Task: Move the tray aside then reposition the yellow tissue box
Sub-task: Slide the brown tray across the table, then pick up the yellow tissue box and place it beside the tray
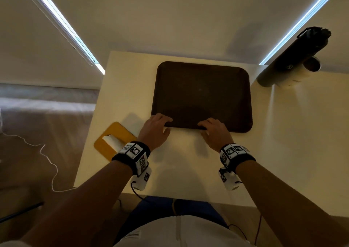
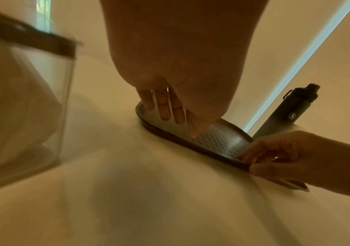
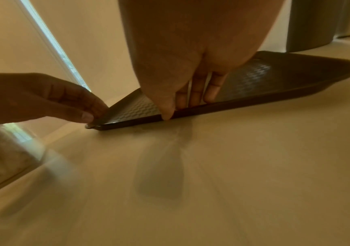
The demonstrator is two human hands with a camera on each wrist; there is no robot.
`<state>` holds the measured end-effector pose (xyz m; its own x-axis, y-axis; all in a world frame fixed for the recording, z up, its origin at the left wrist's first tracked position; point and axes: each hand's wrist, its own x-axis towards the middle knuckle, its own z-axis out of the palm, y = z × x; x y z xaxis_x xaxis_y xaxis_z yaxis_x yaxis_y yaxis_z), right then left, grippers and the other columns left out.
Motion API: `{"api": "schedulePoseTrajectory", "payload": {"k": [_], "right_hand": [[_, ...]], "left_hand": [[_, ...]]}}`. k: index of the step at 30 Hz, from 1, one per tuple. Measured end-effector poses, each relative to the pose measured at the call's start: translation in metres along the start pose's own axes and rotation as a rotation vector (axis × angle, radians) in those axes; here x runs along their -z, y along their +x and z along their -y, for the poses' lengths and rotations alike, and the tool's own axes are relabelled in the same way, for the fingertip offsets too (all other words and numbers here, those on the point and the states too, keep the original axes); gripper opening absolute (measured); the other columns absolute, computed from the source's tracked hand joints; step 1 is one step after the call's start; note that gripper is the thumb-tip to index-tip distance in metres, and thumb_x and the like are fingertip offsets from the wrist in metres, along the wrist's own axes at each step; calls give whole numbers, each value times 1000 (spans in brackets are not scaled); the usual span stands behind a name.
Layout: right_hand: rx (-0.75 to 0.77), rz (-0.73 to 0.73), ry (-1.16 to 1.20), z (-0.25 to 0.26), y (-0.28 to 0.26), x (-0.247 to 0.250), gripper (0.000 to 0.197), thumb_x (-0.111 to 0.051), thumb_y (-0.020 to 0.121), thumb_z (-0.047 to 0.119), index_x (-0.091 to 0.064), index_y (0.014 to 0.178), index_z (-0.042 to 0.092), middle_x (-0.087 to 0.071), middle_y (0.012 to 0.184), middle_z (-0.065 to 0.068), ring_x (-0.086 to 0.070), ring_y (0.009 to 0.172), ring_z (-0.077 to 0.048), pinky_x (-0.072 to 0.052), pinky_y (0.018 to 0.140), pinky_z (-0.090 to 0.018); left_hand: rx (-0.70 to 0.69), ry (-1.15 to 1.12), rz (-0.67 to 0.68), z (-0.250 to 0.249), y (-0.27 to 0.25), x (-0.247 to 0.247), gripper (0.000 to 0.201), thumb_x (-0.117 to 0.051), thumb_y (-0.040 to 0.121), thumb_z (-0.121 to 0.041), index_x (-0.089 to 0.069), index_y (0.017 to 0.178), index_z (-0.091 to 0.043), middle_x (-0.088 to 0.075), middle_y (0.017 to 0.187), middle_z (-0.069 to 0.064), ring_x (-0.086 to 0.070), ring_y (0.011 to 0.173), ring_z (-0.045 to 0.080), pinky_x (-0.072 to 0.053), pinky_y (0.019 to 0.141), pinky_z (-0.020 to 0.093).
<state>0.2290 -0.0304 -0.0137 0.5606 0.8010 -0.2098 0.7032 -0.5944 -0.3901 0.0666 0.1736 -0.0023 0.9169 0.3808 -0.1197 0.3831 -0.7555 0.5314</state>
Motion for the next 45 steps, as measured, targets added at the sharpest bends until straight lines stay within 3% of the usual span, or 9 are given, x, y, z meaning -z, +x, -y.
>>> {"api": "schedulePoseTrajectory", "payload": {"k": [6,10,15,18,20,24,31,36,45], "right_hand": [[171,66,107,46,6,-3,39,-59,91,34,-53,127,21,-56,122,-4,-54,105,-22,-47,90,-38],[285,119,184,85,8,-11,45,-61,90,38,-49,131,21,-52,127,-3,-53,110,-20,-49,92,-41],[310,208,265,132,0,-22,55,-66,87,38,-43,136,24,-49,133,0,-51,119,-14,-45,96,-36],[282,258,293,156,-2,-32,62,-68,85,40,-39,138,26,-50,135,0,-48,121,-14,-42,99,-35],[241,278,291,171,-2,-40,70,-70,84,41,-34,142,24,-48,139,-3,-47,124,-15,-38,98,-30],[119,287,346,195,-3,-57,85,-76,79,42,-28,146,21,-43,146,-3,-45,127,-17,-39,100,-34],[15,119,425,224,-10,-73,78,-79,76,39,-38,139,19,-55,132,-5,-54,115,-17,-47,95,-38],[-27,88,442,236,-11,-71,73,-80,76,40,-42,136,21,-59,125,-3,-51,105,-8,-49,93,-37],[4,57,443,248,41,-37,67,-79,78,33,-44,134,19,-60,122,-4,-51,104,-10,-47,94,-37]], "left_hand": [[50,-7,-118,-1,-39,27,36,-60,93,-33,-55,128,-22,-57,127,4,-50,117,22,-43,98,38],[85,-12,-233,4,-81,54,39,-65,91,-31,-57,126,-18,-59,125,7,-52,115,25,-45,100,45],[248,-126,-357,32,-140,77,59,-72,83,-47,-50,131,-21,-49,136,6,-44,125,23,-38,102,36],[280,-104,-299,63,-168,82,83,-65,75,-68,-42,137,-20,-43,140,7,-42,128,26,-43,104,45],[352,-91,-202,82,-177,82,100,-68,69,-73,-31,145,-20,-33,148,7,-33,135,27,-38,110,49],[467,-121,-52,106,-177,85,130,-75,55,-78,-8,152,-24,-16,157,6,-20,143,31,-33,110,53],[339,-152,47,132,-168,91,130,-79,50,-77,-15,150,-23,-33,150,6,-40,133,27,-46,102,50],[249,-153,58,145,-161,99,127,-80,52,-74,-19,148,-18,-36,146,6,-43,130,25,-48,101,46],[157,-131,17,161,-106,134,125,-81,53,-73,-22,147,-16,-40,143,8,-47,125,24,-48,98,41]]}}
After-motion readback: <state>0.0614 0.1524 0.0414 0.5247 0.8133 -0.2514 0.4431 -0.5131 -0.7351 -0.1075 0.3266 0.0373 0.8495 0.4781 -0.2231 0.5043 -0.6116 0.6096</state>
